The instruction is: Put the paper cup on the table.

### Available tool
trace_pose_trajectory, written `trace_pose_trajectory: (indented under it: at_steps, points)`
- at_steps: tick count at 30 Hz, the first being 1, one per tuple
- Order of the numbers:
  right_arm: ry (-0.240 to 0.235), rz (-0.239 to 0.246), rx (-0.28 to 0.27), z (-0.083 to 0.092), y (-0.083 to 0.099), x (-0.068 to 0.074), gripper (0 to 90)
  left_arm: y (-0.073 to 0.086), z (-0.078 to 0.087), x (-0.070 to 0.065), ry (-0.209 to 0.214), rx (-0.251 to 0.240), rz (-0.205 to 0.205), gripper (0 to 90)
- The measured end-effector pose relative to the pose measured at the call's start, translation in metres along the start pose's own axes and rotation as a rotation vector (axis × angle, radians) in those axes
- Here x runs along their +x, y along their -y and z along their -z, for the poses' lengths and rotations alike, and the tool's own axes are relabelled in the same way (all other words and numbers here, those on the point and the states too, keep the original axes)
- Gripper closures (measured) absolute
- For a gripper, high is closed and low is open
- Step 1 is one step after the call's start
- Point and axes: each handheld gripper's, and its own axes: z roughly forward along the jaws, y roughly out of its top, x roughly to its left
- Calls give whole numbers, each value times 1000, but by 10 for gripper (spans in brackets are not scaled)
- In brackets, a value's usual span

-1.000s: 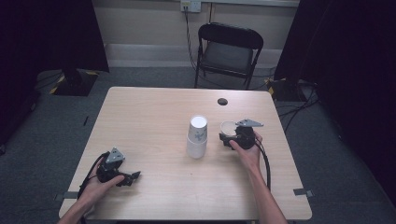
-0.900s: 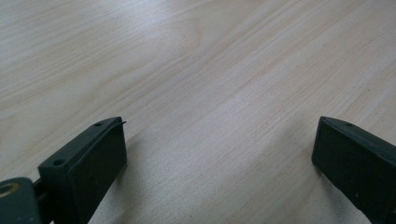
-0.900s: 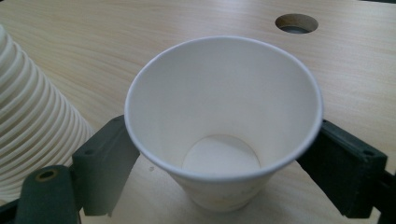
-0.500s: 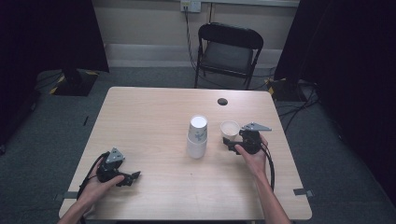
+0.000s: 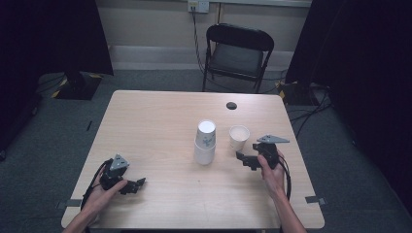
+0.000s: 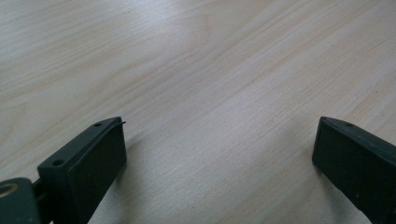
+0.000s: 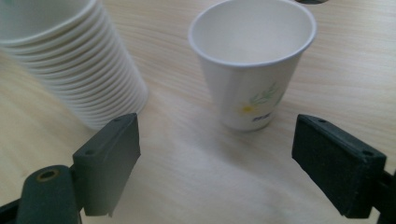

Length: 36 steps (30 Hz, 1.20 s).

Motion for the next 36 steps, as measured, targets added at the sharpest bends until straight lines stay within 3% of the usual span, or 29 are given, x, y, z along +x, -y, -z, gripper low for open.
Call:
trace_pose_trajectory:
  at_steps: [4, 7, 16, 21, 23, 25, 27, 32, 33, 36]
  points:
    - [-33, 16, -7, 10, 8, 9, 146, 0, 0, 0, 0, 0, -1, 25]
    - [-25, 9, -8, 16, 14, 11, 146, 0, 0, -1, -4, 0, 7, 25]
    - [-26, 53, 51, 23, 38, 26, 146, 1, 2, -4, -28, 5, 21, 25]
    - [-2, 79, 87, 23, 50, 37, 146, 1, 1, -4, -30, 4, 25, 24]
    - [52, 100, 116, 23, 54, 40, 147, 1, 1, -5, -30, 4, 25, 24]
    - [30, 68, 131, 25, 59, 40, 146, 1, 1, -4, -29, 4, 25, 24]
    - [42, 80, 148, 24, 64, 42, 146, 1, 1, -4, -30, 4, 26, 24]
    - [52, 78, 152, 20, 69, 44, 134, 1, 1, -5, -28, 3, 29, 17]
    - [80, 113, 141, 18, 72, 48, 134, 1, 0, -5, -27, 2, 31, 12]
    - [86, 127, 135, 16, 74, 50, 118, 0, -1, -6, -24, 8, 28, 0]
